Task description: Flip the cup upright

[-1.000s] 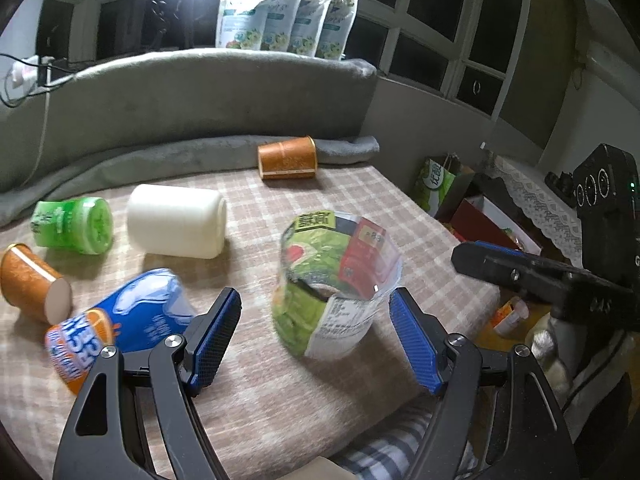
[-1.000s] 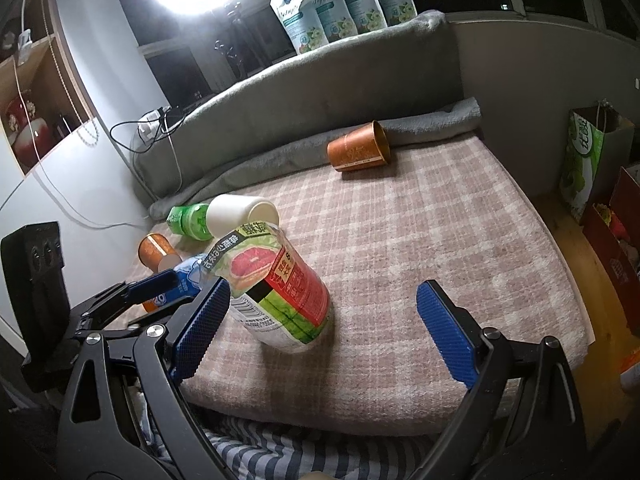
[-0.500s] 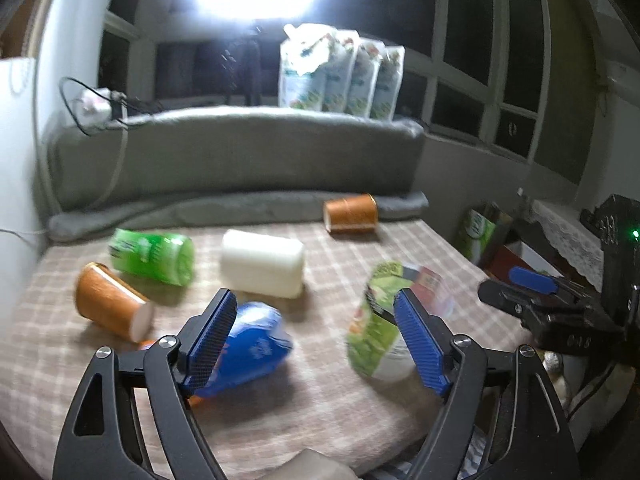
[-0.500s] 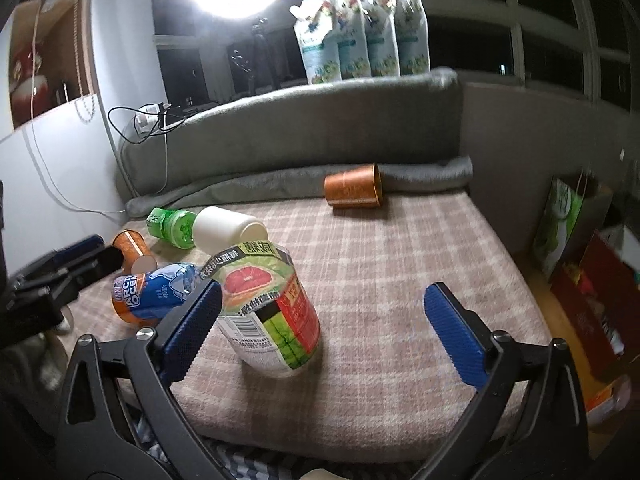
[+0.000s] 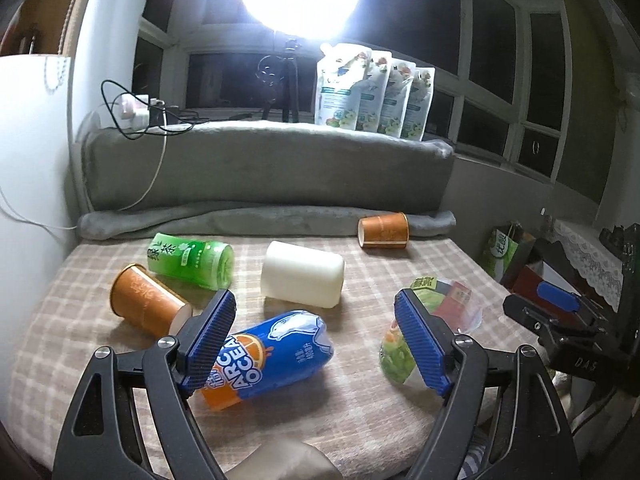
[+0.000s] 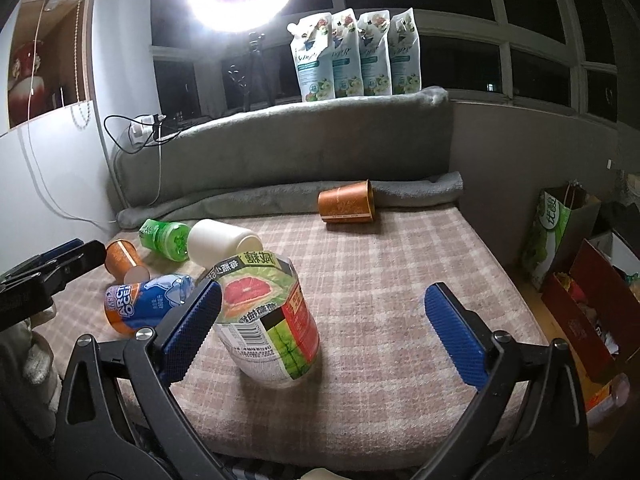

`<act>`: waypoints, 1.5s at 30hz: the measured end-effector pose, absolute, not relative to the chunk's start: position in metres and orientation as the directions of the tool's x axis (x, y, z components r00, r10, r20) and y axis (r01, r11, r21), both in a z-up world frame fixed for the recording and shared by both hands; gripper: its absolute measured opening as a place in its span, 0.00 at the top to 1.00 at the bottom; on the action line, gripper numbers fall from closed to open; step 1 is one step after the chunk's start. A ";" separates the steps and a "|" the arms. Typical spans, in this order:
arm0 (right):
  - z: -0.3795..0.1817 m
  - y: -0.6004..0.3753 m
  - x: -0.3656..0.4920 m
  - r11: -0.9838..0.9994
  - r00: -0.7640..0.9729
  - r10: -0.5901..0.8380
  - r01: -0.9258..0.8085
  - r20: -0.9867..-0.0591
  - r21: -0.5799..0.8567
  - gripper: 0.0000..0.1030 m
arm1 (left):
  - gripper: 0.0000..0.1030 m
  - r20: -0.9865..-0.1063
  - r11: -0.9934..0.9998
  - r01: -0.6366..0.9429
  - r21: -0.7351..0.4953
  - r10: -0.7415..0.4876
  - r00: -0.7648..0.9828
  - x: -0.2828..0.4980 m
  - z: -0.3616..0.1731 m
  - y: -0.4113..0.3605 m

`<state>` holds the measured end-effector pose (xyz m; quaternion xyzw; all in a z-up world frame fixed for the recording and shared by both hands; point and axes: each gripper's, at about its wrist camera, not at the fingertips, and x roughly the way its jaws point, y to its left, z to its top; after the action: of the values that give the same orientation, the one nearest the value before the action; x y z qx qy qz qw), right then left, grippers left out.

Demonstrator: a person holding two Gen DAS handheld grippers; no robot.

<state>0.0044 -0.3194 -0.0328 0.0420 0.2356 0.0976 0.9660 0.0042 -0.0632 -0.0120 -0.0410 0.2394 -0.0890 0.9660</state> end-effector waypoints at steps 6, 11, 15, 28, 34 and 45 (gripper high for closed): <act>-0.032 -0.316 0.004 0.980 0.876 0.196 -0.163 -0.441 0.113 0.00 | 0.20 -0.450 0.981 0.147 -0.124 -0.188 0.873 0.002 -0.011 -0.061; -0.032 -0.316 0.004 0.980 0.875 0.196 -0.163 -0.443 0.111 0.00 | 0.20 -0.450 0.981 0.147 -0.125 -0.188 0.873 0.002 -0.010 -0.061; -0.032 -0.315 0.003 0.980 0.874 0.195 -0.163 -0.444 0.110 0.00 | 0.20 -0.449 0.981 0.146 -0.126 -0.187 0.874 0.002 -0.010 -0.061; -0.035 -0.312 0.002 0.980 0.872 0.196 -0.166 -0.449 0.106 0.00 | 0.20 -0.447 0.982 0.145 -0.124 -0.186 0.875 0.002 -0.009 -0.061; -0.035 -0.312 0.003 0.980 0.872 0.197 -0.168 -0.449 0.106 0.00 | 0.20 -0.447 0.982 0.144 -0.125 -0.186 0.875 0.002 -0.009 -0.059; -0.038 -0.312 0.002 0.980 0.870 0.197 -0.167 -0.452 0.106 0.00 | 0.20 -0.446 0.982 0.141 -0.129 -0.184 0.876 0.002 -0.008 -0.057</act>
<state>0.0021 -0.3116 -0.0384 0.0317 0.2372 0.0943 0.9663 0.0023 -0.0571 -0.0077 -0.0461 0.2345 -0.0841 0.9674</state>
